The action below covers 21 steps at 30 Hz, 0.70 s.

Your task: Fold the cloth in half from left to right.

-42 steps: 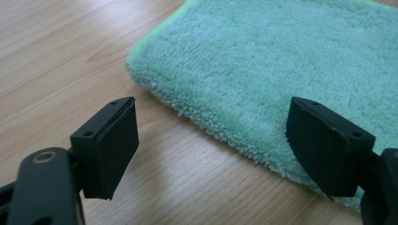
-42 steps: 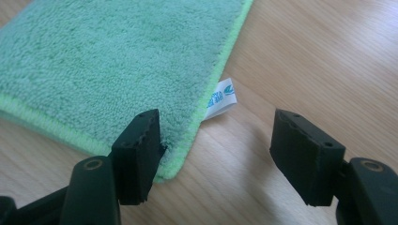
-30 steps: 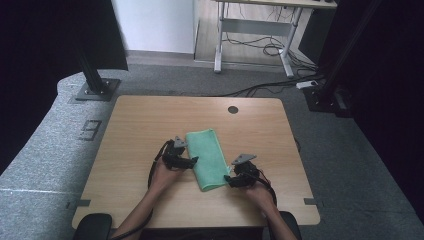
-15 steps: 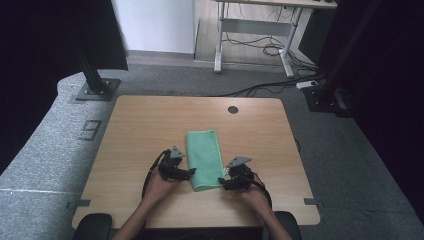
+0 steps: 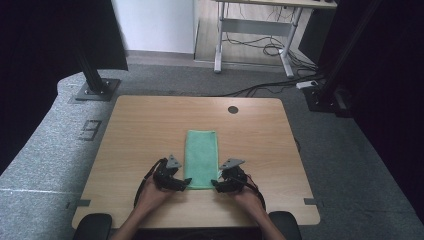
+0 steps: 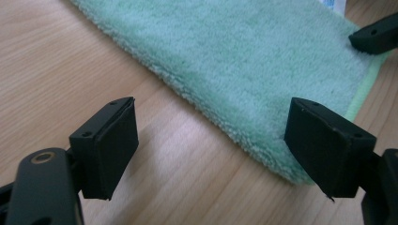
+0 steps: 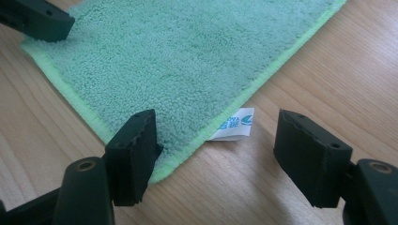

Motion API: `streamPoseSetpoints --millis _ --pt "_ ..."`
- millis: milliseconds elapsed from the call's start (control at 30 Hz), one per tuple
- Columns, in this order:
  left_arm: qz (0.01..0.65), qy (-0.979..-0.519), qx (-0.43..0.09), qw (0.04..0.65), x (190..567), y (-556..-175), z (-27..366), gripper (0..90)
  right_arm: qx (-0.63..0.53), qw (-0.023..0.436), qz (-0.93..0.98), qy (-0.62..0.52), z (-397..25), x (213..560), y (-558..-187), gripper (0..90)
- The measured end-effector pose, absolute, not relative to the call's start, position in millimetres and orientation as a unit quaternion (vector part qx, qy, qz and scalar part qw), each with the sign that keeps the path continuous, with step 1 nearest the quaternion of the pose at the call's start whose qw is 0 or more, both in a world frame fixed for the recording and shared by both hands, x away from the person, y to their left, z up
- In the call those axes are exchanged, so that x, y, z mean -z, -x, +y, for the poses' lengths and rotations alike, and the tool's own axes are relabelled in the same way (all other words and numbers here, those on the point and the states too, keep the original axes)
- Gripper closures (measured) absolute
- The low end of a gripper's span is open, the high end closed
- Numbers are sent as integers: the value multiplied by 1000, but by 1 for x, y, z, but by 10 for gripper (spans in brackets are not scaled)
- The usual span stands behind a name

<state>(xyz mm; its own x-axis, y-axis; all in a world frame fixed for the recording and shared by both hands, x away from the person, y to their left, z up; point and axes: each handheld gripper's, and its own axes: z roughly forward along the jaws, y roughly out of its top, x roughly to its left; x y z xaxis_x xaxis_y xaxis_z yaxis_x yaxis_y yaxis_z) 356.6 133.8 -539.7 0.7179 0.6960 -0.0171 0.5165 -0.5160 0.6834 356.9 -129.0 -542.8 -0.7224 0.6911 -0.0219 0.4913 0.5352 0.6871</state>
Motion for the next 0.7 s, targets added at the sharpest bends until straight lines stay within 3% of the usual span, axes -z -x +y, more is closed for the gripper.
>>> streamPoseSetpoints --millis 700 --pt "357 -856 -135 350 548 -354 143 172 -355 140 856 -349 -132 547 -357 248"
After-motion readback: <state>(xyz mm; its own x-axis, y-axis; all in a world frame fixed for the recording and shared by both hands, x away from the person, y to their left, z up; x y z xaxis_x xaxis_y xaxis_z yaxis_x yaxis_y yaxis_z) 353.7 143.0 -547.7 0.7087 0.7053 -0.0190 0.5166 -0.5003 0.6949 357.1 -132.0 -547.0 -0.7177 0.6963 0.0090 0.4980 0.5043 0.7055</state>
